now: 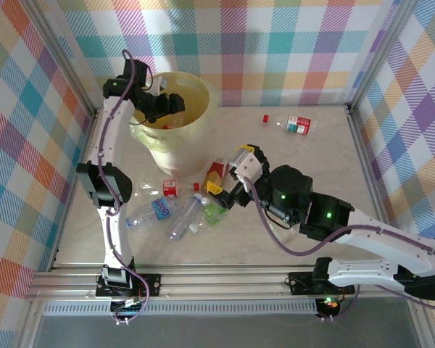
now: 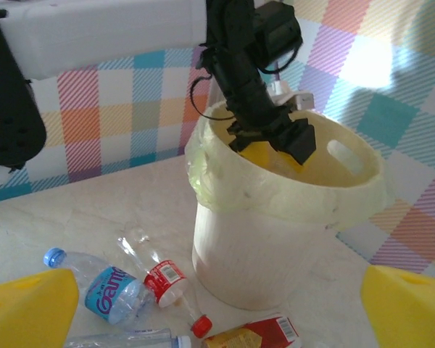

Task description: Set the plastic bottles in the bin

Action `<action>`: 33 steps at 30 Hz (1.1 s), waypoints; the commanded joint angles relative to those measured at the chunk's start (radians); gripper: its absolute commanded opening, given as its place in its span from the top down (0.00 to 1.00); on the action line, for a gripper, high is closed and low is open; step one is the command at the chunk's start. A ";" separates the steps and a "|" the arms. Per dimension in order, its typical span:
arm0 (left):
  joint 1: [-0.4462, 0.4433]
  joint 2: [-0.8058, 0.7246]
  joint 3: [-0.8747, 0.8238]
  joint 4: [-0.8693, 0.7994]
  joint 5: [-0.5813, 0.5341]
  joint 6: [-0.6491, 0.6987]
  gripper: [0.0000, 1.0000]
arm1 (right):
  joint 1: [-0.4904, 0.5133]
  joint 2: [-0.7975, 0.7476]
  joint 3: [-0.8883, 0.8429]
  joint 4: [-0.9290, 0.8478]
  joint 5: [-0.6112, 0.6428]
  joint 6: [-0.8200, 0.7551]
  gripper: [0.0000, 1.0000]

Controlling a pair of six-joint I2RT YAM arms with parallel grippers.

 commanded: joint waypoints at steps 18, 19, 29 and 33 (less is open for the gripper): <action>-0.041 -0.293 -0.065 0.225 0.001 0.071 0.00 | -0.489 0.081 0.046 -0.233 -0.347 0.254 0.00; -0.049 -0.330 -0.107 0.243 0.004 0.080 0.00 | -0.517 0.095 0.051 -0.242 -0.361 0.257 0.00; -0.229 -0.705 -0.549 0.339 -0.014 0.136 0.00 | -0.779 0.245 0.101 -0.320 -0.420 0.346 0.00; -0.338 -0.834 -0.720 0.370 -0.049 0.100 0.00 | -0.813 0.265 0.085 -0.407 -0.307 0.462 0.00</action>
